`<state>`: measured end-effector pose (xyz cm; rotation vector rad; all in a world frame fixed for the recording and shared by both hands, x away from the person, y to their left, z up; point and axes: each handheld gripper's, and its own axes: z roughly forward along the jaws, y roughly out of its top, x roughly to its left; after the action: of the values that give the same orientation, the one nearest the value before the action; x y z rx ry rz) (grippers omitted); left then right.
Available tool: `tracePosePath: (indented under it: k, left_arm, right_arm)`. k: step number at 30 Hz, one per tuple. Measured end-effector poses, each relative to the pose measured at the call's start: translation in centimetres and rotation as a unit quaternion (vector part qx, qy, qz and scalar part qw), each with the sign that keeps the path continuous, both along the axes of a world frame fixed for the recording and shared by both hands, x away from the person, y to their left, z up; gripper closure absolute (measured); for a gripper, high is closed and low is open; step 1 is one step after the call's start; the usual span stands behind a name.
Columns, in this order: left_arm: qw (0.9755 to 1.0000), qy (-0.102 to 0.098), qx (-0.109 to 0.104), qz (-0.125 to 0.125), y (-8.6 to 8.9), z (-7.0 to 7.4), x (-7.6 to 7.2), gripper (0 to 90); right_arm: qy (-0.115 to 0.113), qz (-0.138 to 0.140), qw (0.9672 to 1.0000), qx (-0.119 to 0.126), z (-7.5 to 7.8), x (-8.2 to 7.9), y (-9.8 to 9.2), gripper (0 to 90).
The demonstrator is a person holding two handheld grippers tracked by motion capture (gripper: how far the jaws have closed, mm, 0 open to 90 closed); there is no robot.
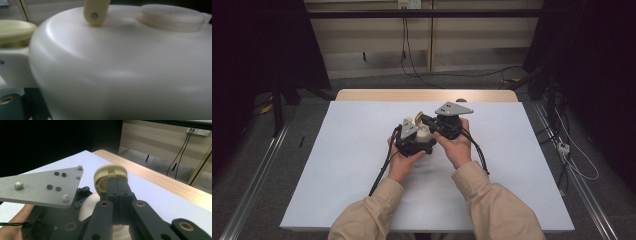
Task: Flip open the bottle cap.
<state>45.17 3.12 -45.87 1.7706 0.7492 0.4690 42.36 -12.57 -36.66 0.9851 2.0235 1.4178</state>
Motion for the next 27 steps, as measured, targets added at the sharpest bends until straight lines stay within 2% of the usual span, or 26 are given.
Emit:
tracePosePath:
  k: [27]
  left_arm:
    - [1.0, 0.001, 0.0, 0.001, -0.02, 0.02, -0.01, 5.2]
  right_arm:
    - [0.002, 0.004, 1.0, -0.002, -0.12, 0.43, 0.41, 90.0]
